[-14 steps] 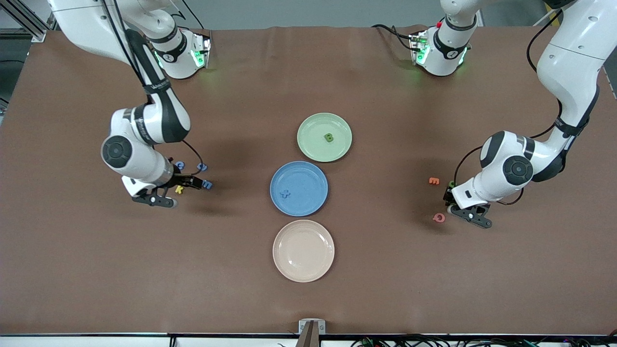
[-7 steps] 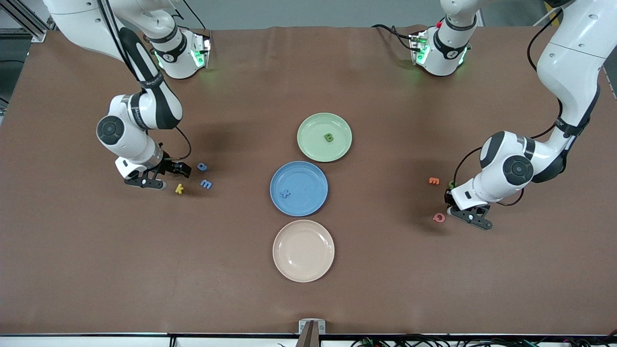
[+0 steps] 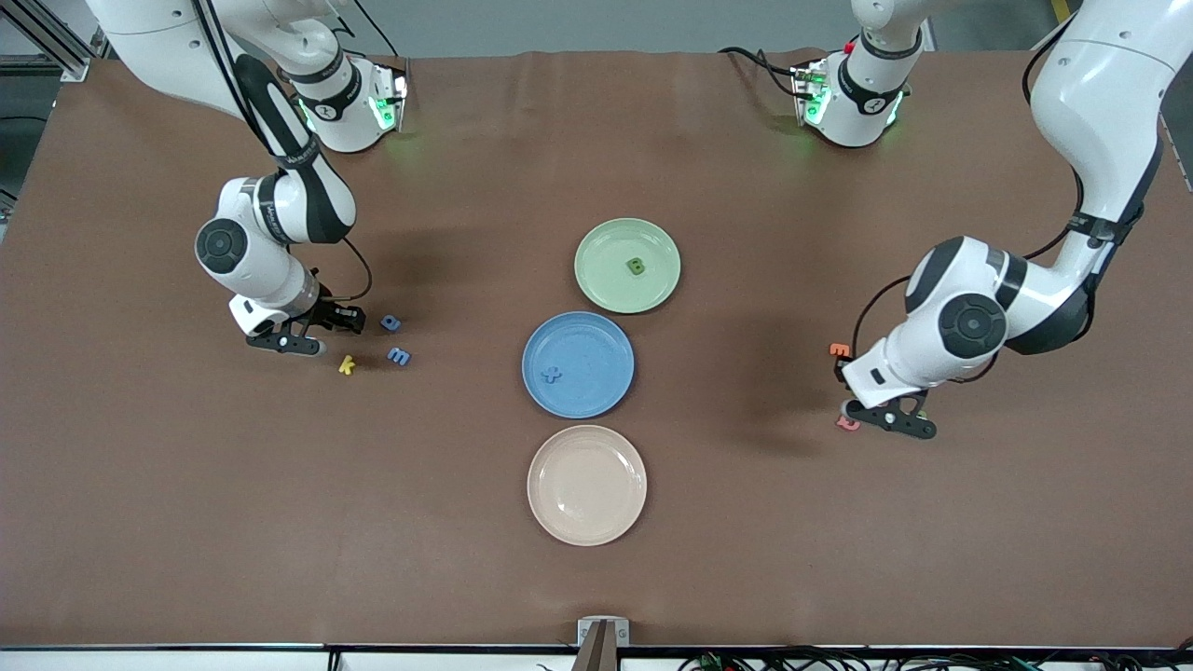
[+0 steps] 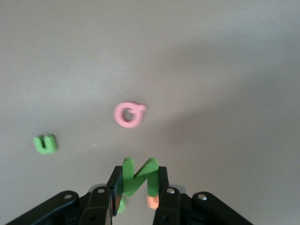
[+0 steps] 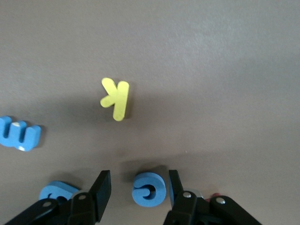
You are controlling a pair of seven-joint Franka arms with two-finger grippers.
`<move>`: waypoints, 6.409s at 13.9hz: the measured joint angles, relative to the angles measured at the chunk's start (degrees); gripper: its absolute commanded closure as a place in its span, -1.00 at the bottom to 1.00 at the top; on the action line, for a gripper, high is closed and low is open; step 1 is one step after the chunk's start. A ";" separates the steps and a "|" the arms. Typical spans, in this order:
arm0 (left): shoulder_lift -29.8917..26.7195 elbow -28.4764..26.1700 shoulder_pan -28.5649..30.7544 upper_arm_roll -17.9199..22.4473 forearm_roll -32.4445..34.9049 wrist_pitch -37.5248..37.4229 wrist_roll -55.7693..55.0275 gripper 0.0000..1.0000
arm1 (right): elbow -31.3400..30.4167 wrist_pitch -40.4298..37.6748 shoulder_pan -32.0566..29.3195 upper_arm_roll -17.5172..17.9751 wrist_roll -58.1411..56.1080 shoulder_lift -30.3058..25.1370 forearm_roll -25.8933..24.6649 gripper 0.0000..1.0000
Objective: Sort letters by color into matching plates
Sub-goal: 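Grasp the green N with the left gripper while the right grasps blue c, then place the N on the green plate while the right places c on blue, then grasp the green u with the left gripper while the right grasps blue m, then carry the u over the green plate while the right carries m to blue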
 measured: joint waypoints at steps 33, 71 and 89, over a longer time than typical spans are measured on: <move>7.49 -4.62 -32.78 -3.13 -0.78 6.56 -73.13 -1.00 | 39.42 -23.62 23.68 2.05 50.04 11.71 2.45 0.96; 8.36 -2.77 14.83 2.81 13.55 15.55 5.20 -0.16 | 25.18 -15.61 13.85 -1.30 29.82 8.86 0.86 -0.96; 10.44 1.15 12.84 -1.58 13.54 9.39 -1.83 1.00 | 15.62 -5.61 10.52 -1.09 24.91 8.56 0.16 -0.44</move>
